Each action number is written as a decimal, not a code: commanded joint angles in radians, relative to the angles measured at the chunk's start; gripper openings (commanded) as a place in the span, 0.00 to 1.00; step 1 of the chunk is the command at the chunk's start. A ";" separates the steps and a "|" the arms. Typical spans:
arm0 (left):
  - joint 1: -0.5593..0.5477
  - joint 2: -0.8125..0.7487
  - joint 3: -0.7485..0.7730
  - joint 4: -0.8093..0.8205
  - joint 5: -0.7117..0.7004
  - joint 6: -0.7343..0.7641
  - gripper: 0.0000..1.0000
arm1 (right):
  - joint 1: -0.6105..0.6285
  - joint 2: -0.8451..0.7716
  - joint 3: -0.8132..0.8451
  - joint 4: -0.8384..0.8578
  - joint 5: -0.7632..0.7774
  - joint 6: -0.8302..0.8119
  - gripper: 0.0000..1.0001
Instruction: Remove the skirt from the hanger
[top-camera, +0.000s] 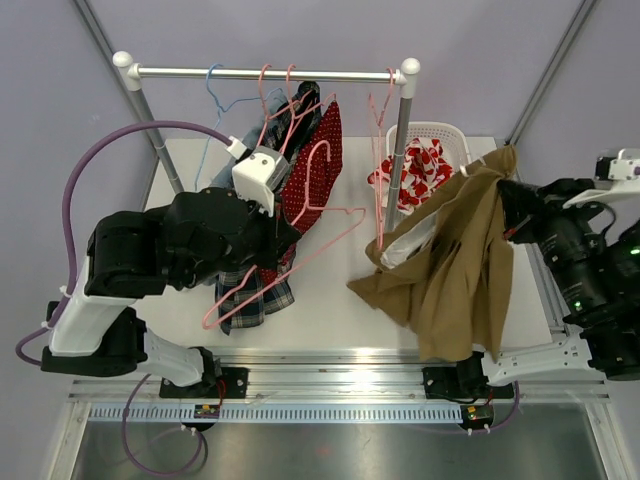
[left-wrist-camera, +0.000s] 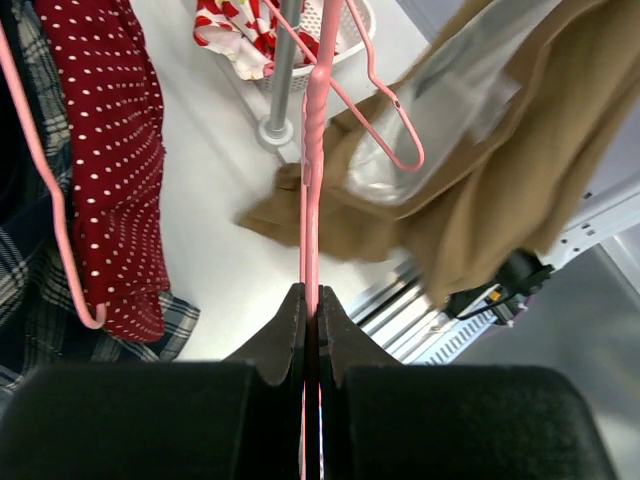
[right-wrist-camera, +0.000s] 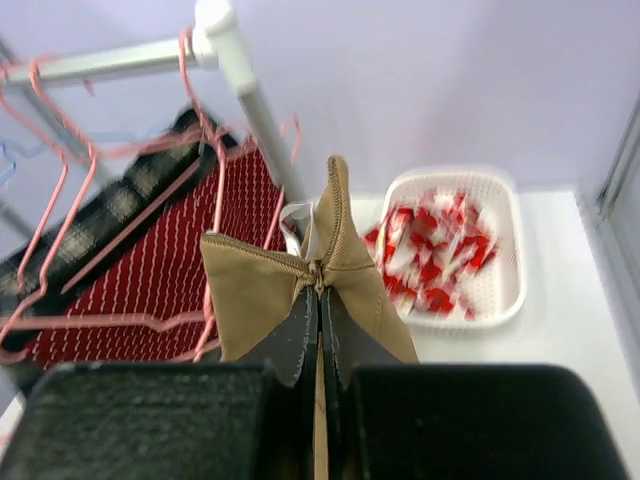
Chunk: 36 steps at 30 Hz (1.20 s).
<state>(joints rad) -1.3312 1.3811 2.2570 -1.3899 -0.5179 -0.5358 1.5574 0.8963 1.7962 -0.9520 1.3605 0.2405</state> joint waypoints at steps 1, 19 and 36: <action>0.018 -0.073 -0.061 0.049 -0.044 0.059 0.00 | -0.002 -0.051 -0.108 1.020 0.100 -0.908 0.00; 0.075 -0.074 -0.221 0.178 -0.160 0.148 0.00 | 0.021 0.161 0.233 1.185 -0.552 -1.561 0.00; 0.184 0.004 -0.191 0.230 -0.090 0.231 0.00 | 0.915 0.101 0.693 1.578 -0.807 -2.483 0.00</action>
<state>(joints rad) -1.1561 1.3777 2.0323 -1.2152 -0.6243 -0.3363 2.3875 1.0348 2.4512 0.5125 0.7471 -1.8332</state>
